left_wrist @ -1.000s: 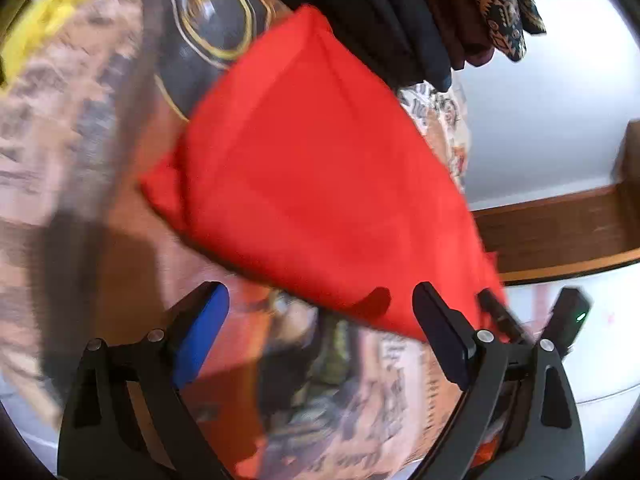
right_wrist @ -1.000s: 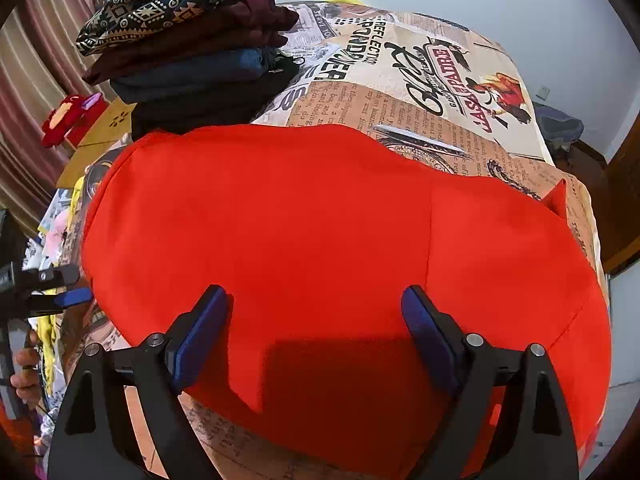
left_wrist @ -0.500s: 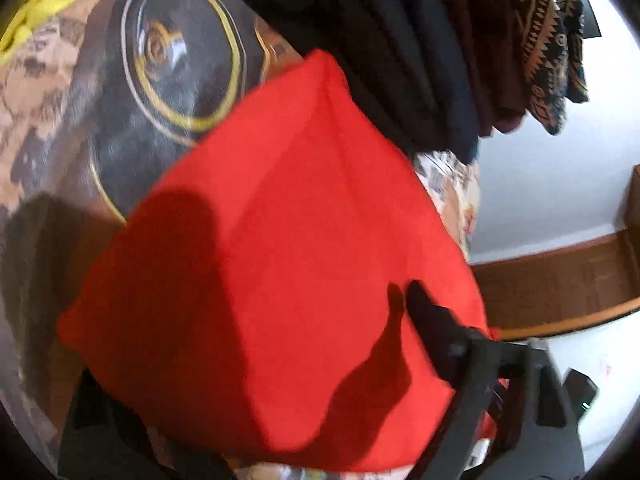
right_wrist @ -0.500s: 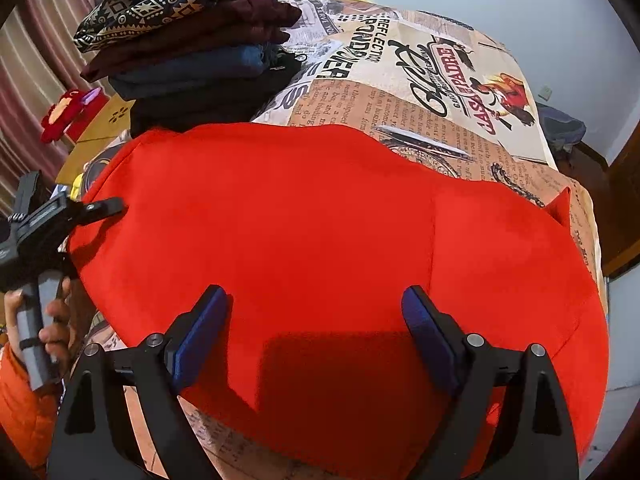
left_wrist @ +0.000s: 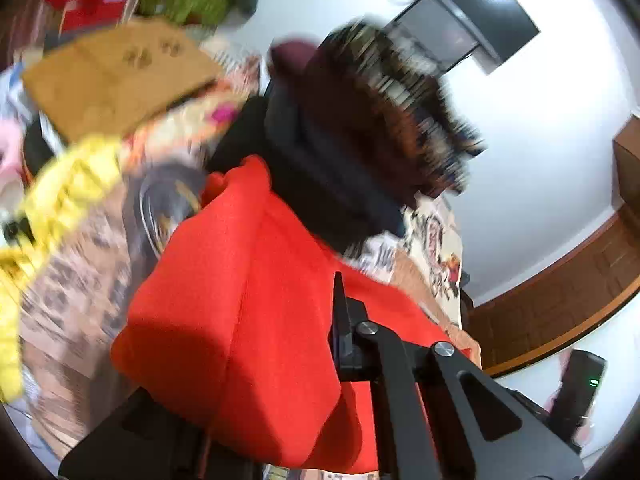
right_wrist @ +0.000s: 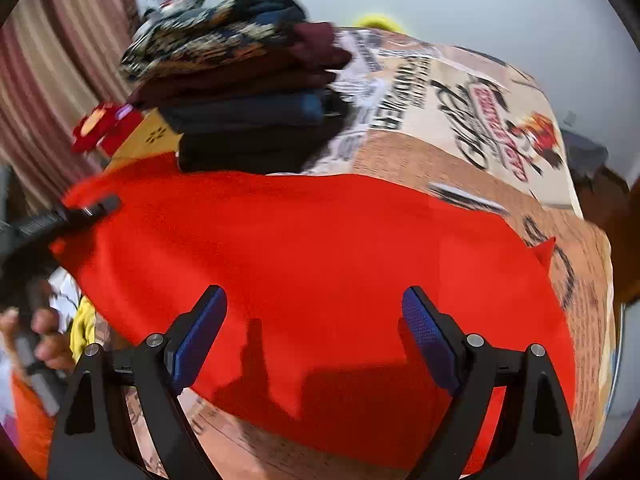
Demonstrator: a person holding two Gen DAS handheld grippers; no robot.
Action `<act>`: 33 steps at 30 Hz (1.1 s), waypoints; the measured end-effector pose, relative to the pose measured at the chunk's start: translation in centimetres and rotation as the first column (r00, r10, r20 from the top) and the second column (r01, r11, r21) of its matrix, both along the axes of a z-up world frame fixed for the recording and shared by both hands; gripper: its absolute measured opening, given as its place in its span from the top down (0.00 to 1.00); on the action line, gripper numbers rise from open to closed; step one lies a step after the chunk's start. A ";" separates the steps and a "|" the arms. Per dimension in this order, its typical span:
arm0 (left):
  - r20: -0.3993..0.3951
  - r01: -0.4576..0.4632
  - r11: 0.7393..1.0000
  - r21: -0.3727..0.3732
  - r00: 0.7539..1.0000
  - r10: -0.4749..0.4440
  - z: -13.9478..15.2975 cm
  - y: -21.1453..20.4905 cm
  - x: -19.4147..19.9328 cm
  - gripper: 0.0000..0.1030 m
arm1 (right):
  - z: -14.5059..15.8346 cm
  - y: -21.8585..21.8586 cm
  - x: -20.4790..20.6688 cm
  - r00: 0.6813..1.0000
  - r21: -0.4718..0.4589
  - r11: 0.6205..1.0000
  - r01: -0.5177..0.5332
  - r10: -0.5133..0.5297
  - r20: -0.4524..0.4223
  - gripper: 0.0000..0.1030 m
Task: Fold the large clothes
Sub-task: 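Grasp the jacket corner with the left gripper and lift it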
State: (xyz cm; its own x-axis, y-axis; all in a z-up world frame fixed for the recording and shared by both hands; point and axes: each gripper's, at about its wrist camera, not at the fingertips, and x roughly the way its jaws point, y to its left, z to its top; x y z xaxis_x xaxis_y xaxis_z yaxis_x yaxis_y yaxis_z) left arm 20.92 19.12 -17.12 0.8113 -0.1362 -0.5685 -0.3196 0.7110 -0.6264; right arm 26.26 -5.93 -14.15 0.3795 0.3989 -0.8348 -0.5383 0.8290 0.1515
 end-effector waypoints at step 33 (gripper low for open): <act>-0.248 0.652 0.740 0.163 0.753 -0.609 -0.9 -29.2 11.0 0.95 | 0.9 -20.7 -0.2 0.915 0.035 0.915 0.401 -0.402 0.023 0.14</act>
